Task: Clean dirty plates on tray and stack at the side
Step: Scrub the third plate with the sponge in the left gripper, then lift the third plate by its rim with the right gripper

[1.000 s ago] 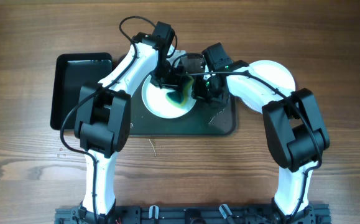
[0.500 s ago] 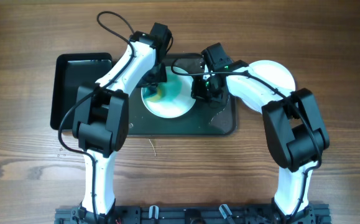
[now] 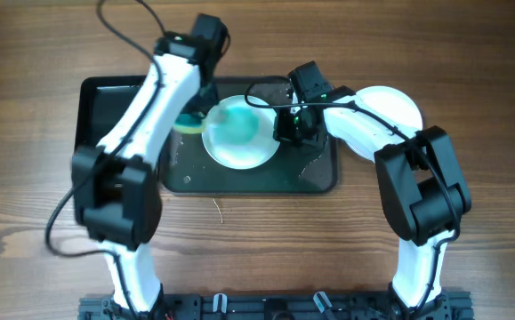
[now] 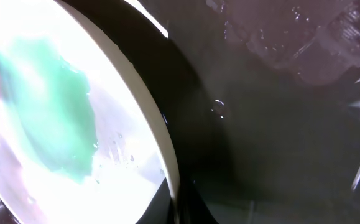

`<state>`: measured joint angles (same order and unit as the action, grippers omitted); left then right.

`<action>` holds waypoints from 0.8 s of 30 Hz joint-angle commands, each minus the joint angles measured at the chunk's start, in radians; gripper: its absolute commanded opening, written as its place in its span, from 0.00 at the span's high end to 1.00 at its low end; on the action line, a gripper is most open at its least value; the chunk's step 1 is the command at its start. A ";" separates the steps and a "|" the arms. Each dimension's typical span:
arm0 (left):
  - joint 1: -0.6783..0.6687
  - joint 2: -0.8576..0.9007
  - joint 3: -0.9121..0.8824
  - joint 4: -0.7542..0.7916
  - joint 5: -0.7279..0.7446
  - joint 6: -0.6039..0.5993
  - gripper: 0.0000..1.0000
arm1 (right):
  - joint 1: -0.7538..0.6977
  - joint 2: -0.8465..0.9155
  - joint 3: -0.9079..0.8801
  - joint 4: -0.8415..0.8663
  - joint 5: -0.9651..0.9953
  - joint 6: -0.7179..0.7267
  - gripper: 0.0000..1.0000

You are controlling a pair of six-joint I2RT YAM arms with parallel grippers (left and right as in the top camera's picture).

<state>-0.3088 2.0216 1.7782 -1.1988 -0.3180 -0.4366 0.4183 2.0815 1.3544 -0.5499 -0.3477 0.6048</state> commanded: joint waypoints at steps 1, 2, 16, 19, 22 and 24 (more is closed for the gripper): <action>0.016 -0.080 0.010 -0.036 -0.035 -0.023 0.96 | 0.000 -0.004 -0.027 -0.029 0.033 -0.040 0.95; 0.021 -0.088 0.010 -0.046 -0.023 -0.016 0.96 | 0.000 -0.016 -0.027 -0.033 0.037 -0.053 0.96; 0.082 -0.095 0.009 -0.043 0.143 -0.012 0.96 | 0.136 -0.353 -0.027 -0.181 0.610 -0.109 0.96; 0.082 -0.095 0.009 -0.040 0.146 -0.013 0.96 | 0.203 -0.394 -0.027 -0.191 0.758 -0.108 0.96; 0.082 -0.095 0.008 -0.036 0.146 -0.013 0.96 | 0.272 -0.421 -0.027 -0.201 0.900 -0.108 0.96; 0.082 -0.095 0.008 -0.030 0.146 -0.013 0.96 | 0.321 -0.431 -0.027 -0.211 1.008 -0.108 0.96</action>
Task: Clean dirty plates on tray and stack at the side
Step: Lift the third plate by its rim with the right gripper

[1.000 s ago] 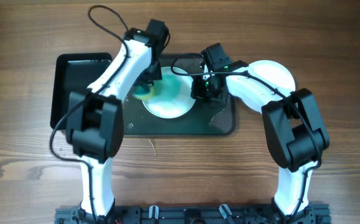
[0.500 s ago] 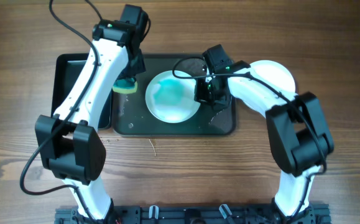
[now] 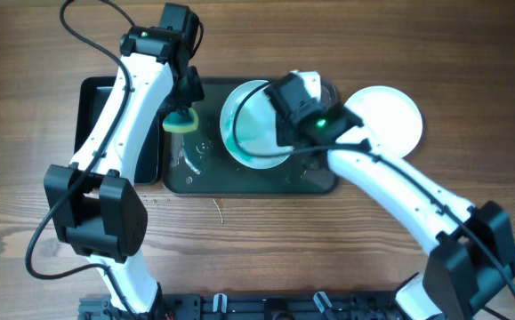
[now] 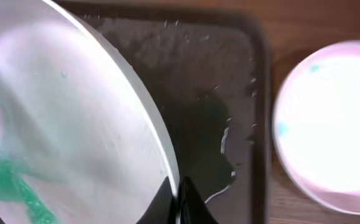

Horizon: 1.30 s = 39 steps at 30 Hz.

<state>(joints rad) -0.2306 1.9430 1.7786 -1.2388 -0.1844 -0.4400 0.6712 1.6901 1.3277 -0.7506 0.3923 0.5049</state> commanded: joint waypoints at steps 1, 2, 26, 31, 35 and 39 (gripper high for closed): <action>0.004 -0.016 0.007 0.013 0.013 -0.009 0.96 | 0.092 -0.043 0.000 -0.014 0.325 -0.009 0.96; 0.004 -0.016 0.007 0.015 0.013 -0.009 0.96 | 0.120 -0.045 0.000 -0.020 0.394 -0.009 0.96; 0.004 -0.016 0.007 0.016 0.013 -0.009 0.96 | 0.356 -0.045 0.000 -0.021 1.127 -0.163 0.96; 0.004 -0.016 0.007 0.016 0.013 -0.009 0.96 | 0.354 -0.045 0.000 -0.003 1.018 -0.161 0.96; 0.004 -0.016 0.007 0.016 0.013 -0.009 0.96 | 0.311 -0.045 0.000 -0.016 0.711 -0.096 0.96; 0.004 -0.016 0.007 0.016 0.012 -0.009 0.96 | 0.212 -0.045 0.000 -0.033 0.361 0.019 0.96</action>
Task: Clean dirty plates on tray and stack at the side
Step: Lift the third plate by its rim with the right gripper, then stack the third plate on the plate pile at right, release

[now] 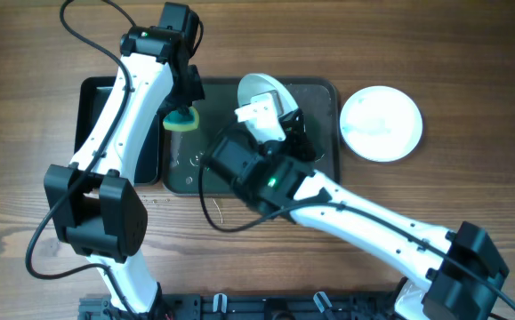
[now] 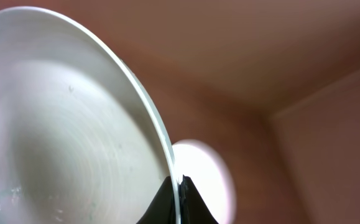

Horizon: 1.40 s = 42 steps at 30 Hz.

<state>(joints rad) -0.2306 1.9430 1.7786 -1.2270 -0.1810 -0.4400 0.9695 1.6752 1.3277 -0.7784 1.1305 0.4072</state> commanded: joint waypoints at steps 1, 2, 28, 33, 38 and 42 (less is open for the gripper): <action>0.004 -0.016 0.007 0.004 0.009 -0.009 0.96 | -0.120 -0.030 0.000 -0.003 -0.491 0.125 0.96; 0.004 -0.016 0.007 0.004 0.009 -0.009 0.96 | -0.163 -0.030 0.000 0.005 -0.623 0.123 0.96; 0.004 -0.016 0.007 0.008 0.009 -0.009 0.96 | -1.173 -0.032 -0.002 -0.150 -1.070 0.001 0.96; 0.004 -0.016 0.007 0.007 0.009 -0.009 0.96 | -1.173 0.006 -0.019 -0.146 -1.011 0.014 0.96; 0.004 -0.016 0.007 0.008 0.009 -0.009 0.96 | -1.170 0.055 -0.074 -0.092 -1.026 0.010 0.96; 0.004 -0.016 0.007 0.008 0.009 0.001 0.96 | -1.167 0.089 -0.088 -0.043 -1.128 -0.070 0.91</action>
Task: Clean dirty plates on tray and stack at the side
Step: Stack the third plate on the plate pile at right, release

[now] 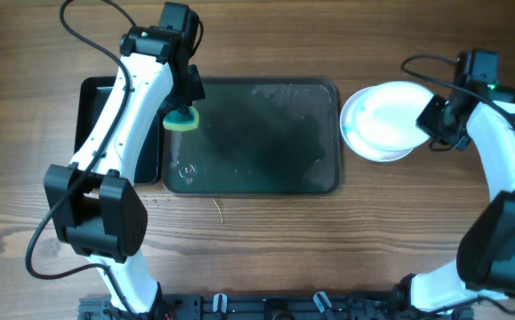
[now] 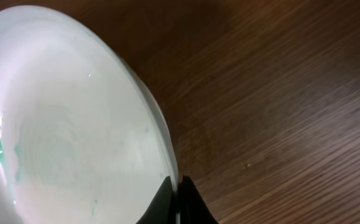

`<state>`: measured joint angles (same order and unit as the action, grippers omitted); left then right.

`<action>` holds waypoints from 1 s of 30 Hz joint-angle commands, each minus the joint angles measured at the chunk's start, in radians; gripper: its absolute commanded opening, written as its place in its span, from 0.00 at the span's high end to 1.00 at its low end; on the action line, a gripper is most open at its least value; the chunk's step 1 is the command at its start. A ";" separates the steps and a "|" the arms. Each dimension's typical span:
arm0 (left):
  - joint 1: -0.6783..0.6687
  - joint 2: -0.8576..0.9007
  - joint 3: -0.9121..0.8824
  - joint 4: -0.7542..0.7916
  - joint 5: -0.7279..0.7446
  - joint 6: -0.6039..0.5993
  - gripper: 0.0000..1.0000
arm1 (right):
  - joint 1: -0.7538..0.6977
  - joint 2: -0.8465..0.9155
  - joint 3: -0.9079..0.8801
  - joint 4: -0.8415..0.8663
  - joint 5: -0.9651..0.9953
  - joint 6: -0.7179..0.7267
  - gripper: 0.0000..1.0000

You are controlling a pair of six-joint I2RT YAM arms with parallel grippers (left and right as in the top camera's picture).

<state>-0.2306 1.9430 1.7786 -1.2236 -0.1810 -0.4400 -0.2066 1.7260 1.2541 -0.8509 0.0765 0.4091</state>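
My right gripper (image 1: 433, 120) is shut on the right rim of a white plate (image 1: 392, 108). The plate is to the right of the black tray (image 1: 266, 133), over a second white plate whose rim (image 1: 365, 149) shows slightly offset below it. In the right wrist view the held plate (image 2: 74, 124) shows faint green streaks, and my gripper (image 2: 178, 186) pinches its edge. Whether the two plates touch I cannot tell. My left gripper (image 1: 186, 100) is shut on a yellow-green sponge (image 1: 182, 121) over the tray's left end. The tray carries only water and suds.
A second black tray (image 1: 97, 116) lies to the left of the wet one, partly under my left arm. Brown wooden table (image 2: 279, 93) surrounds everything. A small light scrap (image 1: 218, 210) lies in front of the tray.
The plate in my right gripper was tilted up over the tray's back; now it lies flat-side up over the other plate right of the tray. My left arm and the sponge have not moved.
First the plate lay on the tray with green soap, the sponge at its left edge and my right gripper at its right rim. Then the plate was tilted up and the sponge drawn back left. It stood steeply over the tray, then came over the side plate.
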 commanded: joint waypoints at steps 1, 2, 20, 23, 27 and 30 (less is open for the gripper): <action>0.004 -0.016 0.007 0.006 0.009 0.020 0.96 | 0.013 0.042 -0.014 0.035 -0.075 -0.072 0.85; 0.004 -0.016 0.007 0.006 0.009 0.039 0.96 | 0.016 0.042 -0.014 0.037 -0.075 -0.072 0.77; 0.244 -0.014 0.007 -0.033 0.006 0.328 0.96 | 0.068 -0.028 0.134 -0.192 -0.182 -0.171 0.36; 0.303 -0.010 -0.014 0.017 0.025 0.328 0.96 | 0.100 -0.028 0.131 -0.199 -0.182 -0.171 0.36; 0.357 -0.001 -0.107 0.154 0.033 0.330 0.96 | 0.144 -0.028 0.131 -0.193 -0.182 -0.171 0.37; 0.372 0.019 -0.180 0.229 0.035 0.340 0.96 | 0.165 -0.028 0.131 -0.187 -0.182 -0.171 0.37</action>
<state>0.1261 1.9434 1.6863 -1.0481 -0.1684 -0.1314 -0.0650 1.7134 1.3678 -1.0451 -0.0898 0.2584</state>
